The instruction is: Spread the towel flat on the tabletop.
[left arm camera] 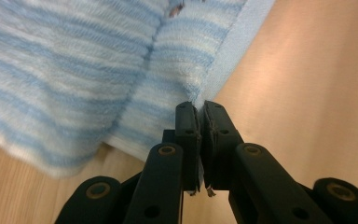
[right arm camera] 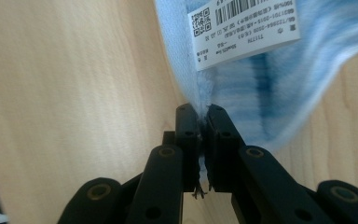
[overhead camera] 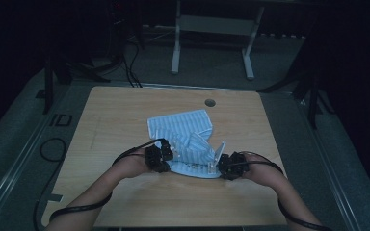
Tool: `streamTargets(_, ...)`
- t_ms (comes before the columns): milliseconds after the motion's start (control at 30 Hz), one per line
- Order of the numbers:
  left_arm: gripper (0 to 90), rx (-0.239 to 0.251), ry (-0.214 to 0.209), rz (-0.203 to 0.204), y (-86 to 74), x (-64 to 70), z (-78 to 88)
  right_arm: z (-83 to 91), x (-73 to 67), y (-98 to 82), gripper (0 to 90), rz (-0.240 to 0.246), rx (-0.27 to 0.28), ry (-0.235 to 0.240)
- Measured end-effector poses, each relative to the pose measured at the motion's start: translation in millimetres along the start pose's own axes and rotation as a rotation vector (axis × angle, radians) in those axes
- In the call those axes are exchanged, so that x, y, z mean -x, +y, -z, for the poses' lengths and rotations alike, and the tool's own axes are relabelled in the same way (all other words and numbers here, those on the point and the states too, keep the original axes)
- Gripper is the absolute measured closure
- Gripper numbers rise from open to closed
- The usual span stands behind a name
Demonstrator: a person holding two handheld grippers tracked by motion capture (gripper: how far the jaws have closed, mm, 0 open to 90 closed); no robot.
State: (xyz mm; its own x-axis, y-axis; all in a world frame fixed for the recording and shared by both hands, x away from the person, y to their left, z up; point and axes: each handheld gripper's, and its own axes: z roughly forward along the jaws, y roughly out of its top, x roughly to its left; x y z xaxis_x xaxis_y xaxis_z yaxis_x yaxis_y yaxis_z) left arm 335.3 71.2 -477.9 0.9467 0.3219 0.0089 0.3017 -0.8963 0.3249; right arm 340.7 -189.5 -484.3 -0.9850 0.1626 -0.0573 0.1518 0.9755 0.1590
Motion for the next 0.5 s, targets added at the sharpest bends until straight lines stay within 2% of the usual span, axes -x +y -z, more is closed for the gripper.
streamTargets(33,85.6,0.007,0.015,0.010,-1.8,4.4,5.2,3.2,-1.9,-0.1,84.4,0.002,0.006,-0.002)
streamTargets(67,85.5,0.010,0.013,0.024,-4.0,8.5,9.8,7.9,-5.3,0.0,84.5,0.009,0.020,-0.011)
streamTargets(100,85.5,0.011,0.003,0.020,-6.6,13.3,14.2,12.6,-8.6,0.6,84.4,0.014,0.031,-0.013)
streamTargets(167,85.5,0.013,0.012,0.013,-11.9,25.1,21.1,20.6,-18.9,2.3,84.4,0.042,0.038,-0.025)
streamTargets(300,85.3,0.010,0.005,-0.020,-25.3,53.4,29.7,32.3,-45.9,6.6,84.4,0.106,0.037,-0.048)
streamTargets(400,85.2,0.012,-0.007,-0.021,-36.5,74.8,34.2,33.9,-68.4,8.2,84.4,0.151,0.028,-0.038)
streamTargets(433,85.1,0.012,-0.007,-0.021,-36.5,74.8,34.2,33.9,-68.4,8.2,84.4,0.151,0.028,-0.038)
streamTargets(467,85.1,0.012,-0.007,-0.021,-36.5,74.8,34.2,33.4,-75.7,8.1,84.3,0.164,0.023,-0.025)
streamTargets(500,84.9,0.015,-0.030,-0.022,-45.9,98.6,38.4,31.4,-92.4,6.8,84.3,0.192,0.013,-0.007)
